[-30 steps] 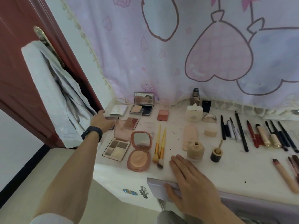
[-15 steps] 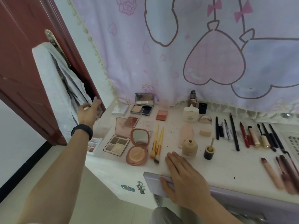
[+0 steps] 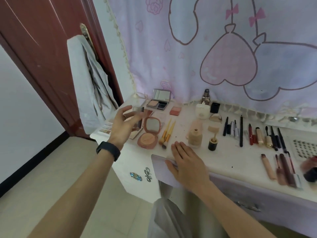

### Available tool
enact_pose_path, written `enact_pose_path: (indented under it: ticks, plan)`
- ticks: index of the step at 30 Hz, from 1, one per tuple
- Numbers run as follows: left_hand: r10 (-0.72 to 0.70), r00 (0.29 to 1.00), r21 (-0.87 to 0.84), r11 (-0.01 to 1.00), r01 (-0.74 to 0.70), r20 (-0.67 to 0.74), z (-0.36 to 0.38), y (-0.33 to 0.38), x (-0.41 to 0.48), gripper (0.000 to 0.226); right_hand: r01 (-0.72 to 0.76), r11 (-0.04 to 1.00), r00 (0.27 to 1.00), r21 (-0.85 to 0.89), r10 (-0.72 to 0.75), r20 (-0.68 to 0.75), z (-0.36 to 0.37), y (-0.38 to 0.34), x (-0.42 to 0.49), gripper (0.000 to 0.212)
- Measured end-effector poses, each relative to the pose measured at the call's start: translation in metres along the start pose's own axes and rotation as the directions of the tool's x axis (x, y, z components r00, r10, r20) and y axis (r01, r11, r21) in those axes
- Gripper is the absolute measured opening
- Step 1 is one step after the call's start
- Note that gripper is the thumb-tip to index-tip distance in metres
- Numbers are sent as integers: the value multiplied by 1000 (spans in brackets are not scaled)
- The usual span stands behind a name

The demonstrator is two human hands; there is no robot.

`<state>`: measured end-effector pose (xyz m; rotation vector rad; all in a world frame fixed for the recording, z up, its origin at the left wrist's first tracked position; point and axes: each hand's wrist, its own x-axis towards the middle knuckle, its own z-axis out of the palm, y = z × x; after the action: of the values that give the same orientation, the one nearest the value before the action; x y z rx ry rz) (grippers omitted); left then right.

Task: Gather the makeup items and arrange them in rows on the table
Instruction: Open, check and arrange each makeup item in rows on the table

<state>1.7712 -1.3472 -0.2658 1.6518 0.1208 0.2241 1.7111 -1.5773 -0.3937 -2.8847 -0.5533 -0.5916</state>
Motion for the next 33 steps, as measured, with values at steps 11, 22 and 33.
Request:
enact_pose_path:
  ticks: [11,22,33]
  plan:
    - [95,899,268,936,-227,428,58,-20,-107,86,-540,-124,760,832,352,546,-79,21,-29,44]
    - [250,758,312,800,-512,603,133,-32,-145,88,-432,-488,633,759,436,640,-99,70,-105,14]
    - [251,829,50,947,-317,499,166,-47,-170,74,-392,-638,693,662,268,669,-99,84,-133,28]
